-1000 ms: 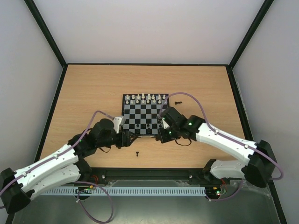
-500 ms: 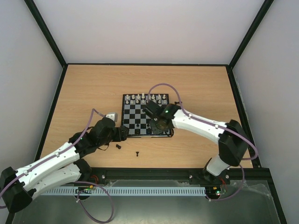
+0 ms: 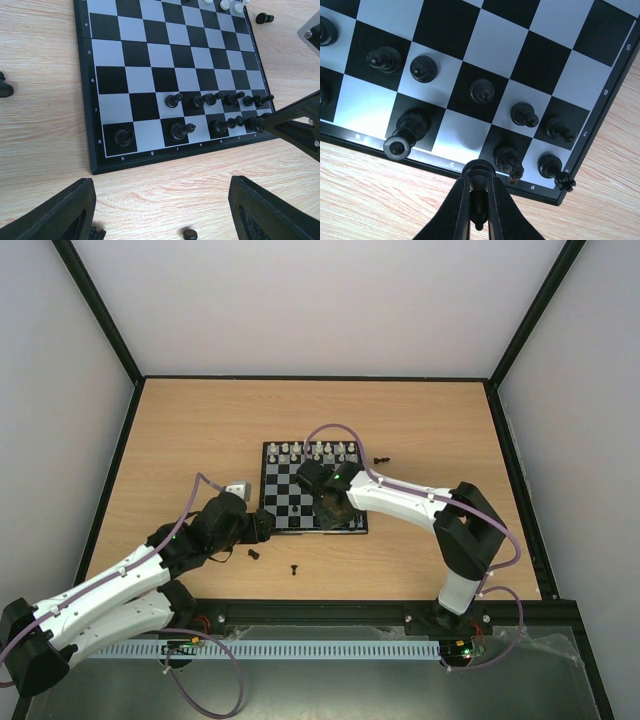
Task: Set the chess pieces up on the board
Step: Place the chess piece on the chessboard.
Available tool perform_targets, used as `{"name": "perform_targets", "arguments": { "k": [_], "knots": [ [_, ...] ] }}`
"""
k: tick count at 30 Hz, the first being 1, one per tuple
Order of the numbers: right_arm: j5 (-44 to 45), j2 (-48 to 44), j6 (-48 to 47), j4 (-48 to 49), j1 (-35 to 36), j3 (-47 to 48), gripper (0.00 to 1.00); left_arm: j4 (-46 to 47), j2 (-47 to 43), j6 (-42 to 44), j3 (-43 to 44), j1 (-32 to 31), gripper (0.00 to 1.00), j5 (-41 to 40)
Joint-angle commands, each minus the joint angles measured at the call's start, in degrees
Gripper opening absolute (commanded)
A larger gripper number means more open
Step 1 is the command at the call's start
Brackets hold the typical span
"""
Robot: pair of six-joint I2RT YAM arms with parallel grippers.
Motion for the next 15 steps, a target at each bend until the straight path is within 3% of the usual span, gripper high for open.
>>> {"name": "perform_targets", "arguments": {
  "k": [1,15],
  "knots": [
    [0.37,2.07,-0.95,-1.95,0.31,2.21,0.01,0.47,-0.48,0.63,0.85,0.58,0.76,-0.08],
    [-0.66,6.15,-2.1,0.13,0.05,3.42,0.03,1.31,0.38,1.34,0.91,0.93,0.76,0.84]
  ]
}}
